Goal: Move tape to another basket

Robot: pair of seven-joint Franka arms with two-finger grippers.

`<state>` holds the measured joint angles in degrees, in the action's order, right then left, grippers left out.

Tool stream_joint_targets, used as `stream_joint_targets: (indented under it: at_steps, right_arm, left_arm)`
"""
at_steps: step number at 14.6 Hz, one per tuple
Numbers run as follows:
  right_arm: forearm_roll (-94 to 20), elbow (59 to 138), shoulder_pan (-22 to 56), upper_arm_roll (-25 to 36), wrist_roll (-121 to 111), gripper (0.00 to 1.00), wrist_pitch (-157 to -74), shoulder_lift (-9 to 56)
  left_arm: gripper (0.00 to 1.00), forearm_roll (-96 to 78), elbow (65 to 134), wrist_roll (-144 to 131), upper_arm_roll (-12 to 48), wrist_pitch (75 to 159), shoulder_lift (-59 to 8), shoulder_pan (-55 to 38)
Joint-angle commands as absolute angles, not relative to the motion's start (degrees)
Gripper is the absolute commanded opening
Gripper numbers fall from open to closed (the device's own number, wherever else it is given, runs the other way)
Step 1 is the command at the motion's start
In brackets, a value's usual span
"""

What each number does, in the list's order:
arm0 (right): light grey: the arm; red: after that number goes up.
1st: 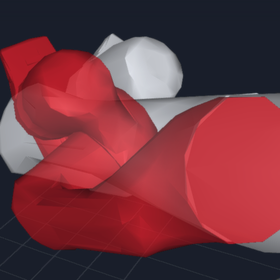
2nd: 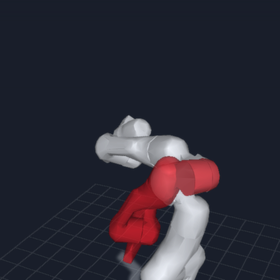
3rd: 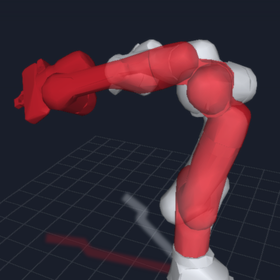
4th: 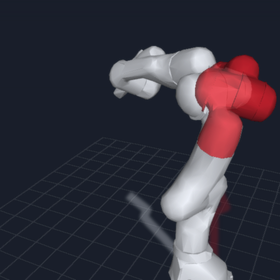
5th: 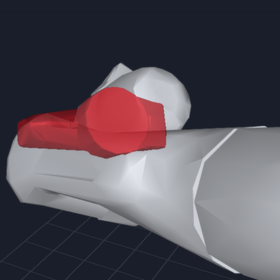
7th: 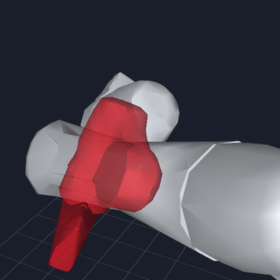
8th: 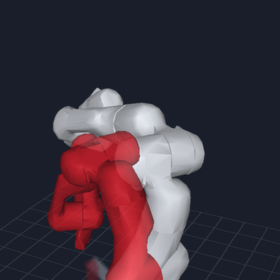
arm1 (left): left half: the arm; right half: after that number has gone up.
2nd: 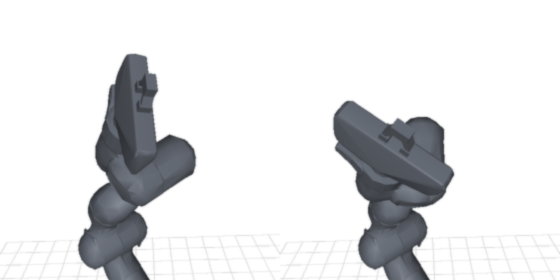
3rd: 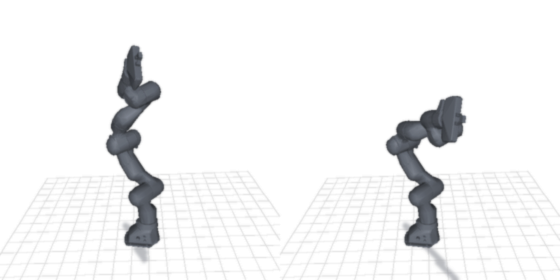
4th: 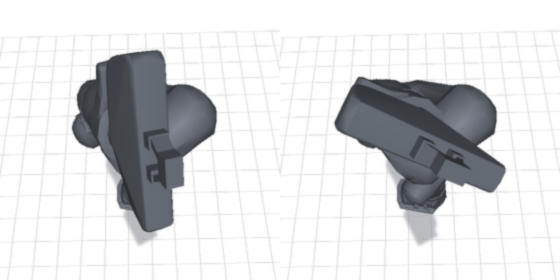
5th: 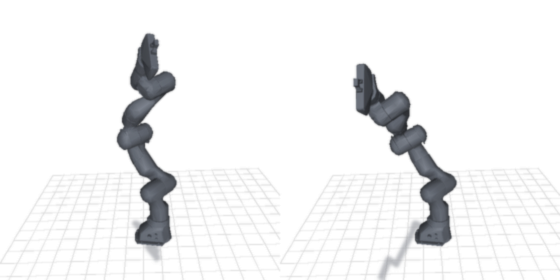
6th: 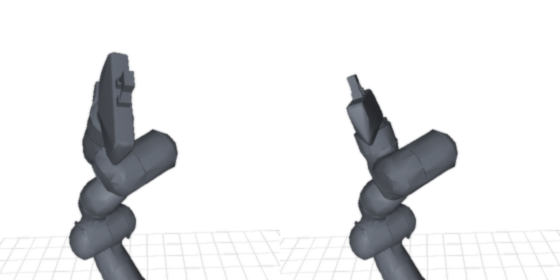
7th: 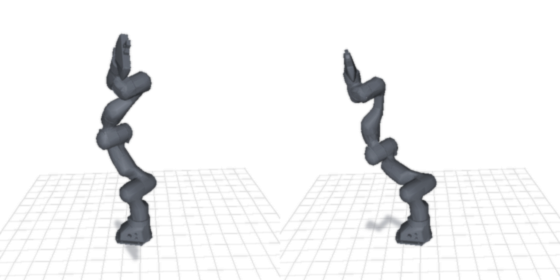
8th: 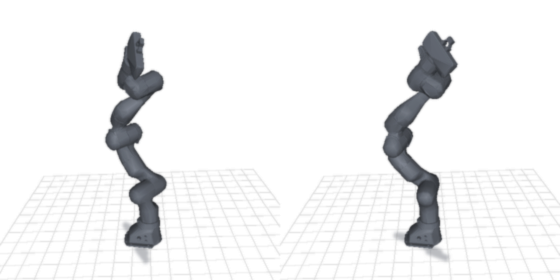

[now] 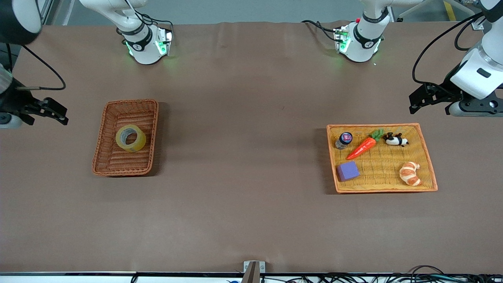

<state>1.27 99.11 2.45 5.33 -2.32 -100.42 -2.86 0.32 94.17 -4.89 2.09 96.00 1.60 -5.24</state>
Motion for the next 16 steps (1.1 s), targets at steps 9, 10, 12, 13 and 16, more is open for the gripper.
stream_joint_targets:
  at_steps: [9, 10, 12, 13, 16]
  right_arm:
    - [-0.54, 83.06, 2.1, 4.66, 2.37, 1.0, -81.05, -0.88]
    - [0.17, 83.06, 2.72, 4.75, 2.63, 1.0, -81.12, -0.88]
    - [1.67, 83.23, 2.81, 4.75, 2.64, 1.0, -83.66, -0.79]
    - [1.5, 83.32, 2.64, 4.83, 2.03, 1.0, -84.37, -0.62]
    - [1.14, 83.76, 2.72, 4.83, 1.76, 1.0, -86.39, -0.62]
  left_arm:
    - [1.0, 0.53, 93.96, -5.45, 2.37, 95.36, 2.2, -4.39]
    - [1.0, 0.7, 93.96, -5.36, 2.37, 95.36, 2.11, -4.39]
    - [1.0, 0.79, 94.04, -5.19, 2.46, 95.36, 2.11, -4.39]
    - [1.0, 0.79, 94.04, -5.27, 2.46, 95.27, 2.11, -4.39]
    - [1.0, 0.79, 94.13, -5.27, 2.46, 95.19, 2.11, -4.39]
